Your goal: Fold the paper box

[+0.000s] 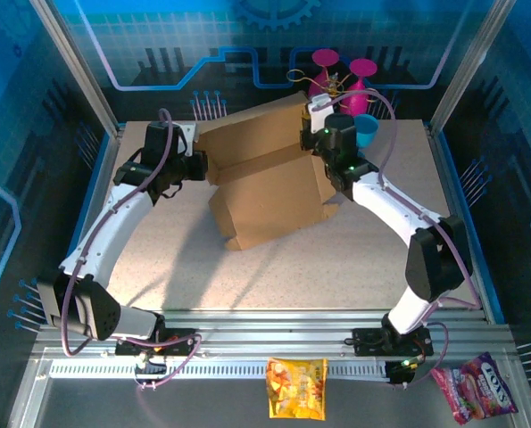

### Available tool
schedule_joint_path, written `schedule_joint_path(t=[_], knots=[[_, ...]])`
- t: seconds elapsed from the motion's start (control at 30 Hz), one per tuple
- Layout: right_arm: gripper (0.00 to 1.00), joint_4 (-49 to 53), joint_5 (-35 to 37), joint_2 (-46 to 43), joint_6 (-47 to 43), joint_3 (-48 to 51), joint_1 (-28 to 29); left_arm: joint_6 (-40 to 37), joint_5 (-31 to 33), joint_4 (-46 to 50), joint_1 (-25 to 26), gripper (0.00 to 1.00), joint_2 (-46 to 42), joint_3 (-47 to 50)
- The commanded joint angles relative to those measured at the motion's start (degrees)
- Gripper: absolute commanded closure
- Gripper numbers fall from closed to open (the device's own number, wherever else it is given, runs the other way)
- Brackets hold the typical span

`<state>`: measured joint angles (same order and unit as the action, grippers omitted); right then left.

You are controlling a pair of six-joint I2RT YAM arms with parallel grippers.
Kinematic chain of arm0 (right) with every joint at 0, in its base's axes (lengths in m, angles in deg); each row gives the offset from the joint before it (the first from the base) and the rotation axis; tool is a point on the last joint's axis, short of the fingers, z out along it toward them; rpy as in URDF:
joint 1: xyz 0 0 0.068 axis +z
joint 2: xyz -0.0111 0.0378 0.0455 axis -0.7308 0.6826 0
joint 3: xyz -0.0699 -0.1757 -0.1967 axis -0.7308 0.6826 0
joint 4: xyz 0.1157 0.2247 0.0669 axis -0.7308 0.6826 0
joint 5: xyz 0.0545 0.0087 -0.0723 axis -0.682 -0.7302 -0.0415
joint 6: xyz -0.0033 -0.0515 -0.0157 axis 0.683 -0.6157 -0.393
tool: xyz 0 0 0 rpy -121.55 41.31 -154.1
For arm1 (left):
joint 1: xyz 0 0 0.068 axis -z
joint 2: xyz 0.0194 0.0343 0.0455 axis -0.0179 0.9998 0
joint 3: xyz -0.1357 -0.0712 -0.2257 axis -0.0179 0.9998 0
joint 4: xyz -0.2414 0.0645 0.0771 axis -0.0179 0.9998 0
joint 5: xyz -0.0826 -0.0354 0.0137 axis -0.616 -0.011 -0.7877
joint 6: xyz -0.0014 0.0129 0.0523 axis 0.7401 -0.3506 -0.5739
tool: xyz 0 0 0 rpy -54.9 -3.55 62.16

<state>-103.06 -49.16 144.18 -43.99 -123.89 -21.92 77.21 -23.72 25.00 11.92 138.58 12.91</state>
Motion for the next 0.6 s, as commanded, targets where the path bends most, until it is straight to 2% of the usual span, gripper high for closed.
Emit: schedule_joint_path(t=[0.0, 0.2, 0.37, 0.57], knots=[[1.00, 2.99, 15.24, -0.63, -3.85, -2.18, 1.59, 0.43, 1.42, 0.90, 0.26, 1.00, 0.22, -2.39], [1.00, 6.11, 23.25, -1.72, -4.01, -2.60, 4.27, 3.51, 10.59, 2.75, 1.60, 1.00, 0.93, -3.27], [1.00, 10.45, 21.15, -3.66, -1.61, -2.74, 5.66, 5.43, 19.60, 3.76, 3.25, 1.00, 1.81, -3.28], [1.00, 20.19, 22.58, -4.62, 2.27, -5.52, 7.63, 4.50, 25.30, 3.58, 3.34, 1.00, 3.12, -2.58]])
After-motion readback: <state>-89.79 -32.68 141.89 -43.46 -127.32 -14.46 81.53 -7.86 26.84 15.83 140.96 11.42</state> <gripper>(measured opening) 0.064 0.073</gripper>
